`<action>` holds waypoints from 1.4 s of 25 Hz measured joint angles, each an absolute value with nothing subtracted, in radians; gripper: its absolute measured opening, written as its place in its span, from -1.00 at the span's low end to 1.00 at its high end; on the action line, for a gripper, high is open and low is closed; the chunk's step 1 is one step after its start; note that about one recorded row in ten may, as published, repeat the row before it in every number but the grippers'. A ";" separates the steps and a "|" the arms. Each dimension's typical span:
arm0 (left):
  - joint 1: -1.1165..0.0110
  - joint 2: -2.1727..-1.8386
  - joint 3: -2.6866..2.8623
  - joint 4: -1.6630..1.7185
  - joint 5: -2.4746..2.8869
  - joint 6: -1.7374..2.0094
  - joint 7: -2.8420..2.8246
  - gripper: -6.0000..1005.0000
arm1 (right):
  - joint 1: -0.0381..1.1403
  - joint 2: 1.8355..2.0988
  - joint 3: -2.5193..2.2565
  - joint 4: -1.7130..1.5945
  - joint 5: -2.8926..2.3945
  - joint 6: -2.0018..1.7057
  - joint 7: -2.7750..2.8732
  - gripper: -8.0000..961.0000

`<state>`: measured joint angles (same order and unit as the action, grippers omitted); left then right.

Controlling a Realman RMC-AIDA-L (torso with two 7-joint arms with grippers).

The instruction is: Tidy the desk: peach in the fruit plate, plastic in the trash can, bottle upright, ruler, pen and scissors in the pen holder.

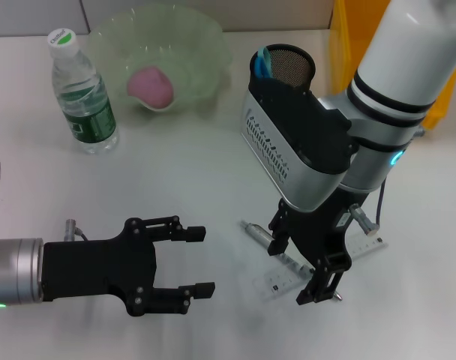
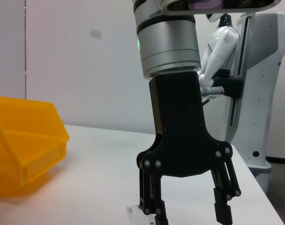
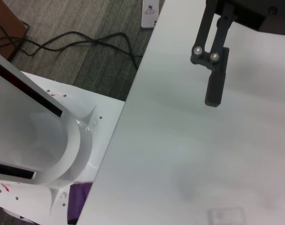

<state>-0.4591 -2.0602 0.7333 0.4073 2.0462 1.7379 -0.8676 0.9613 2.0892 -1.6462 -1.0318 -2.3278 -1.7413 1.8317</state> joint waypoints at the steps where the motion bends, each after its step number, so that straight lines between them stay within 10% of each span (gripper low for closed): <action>1: -0.459 -2.060 0.733 0.407 2.046 1.738 -0.868 0.50 | 0.961 2.089 -1.646 -1.032 -2.328 -1.741 1.832 0.59; 35: -0.453 -2.063 0.741 0.405 2.049 1.743 -0.868 0.50 | 0.968 2.092 -1.853 -0.976 -2.283 -1.567 1.846 0.59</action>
<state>-0.4527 -2.0632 0.7409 0.4050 2.0490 1.7435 -0.8682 0.9678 2.0924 -1.8531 -0.9757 -2.2829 -1.5669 1.8458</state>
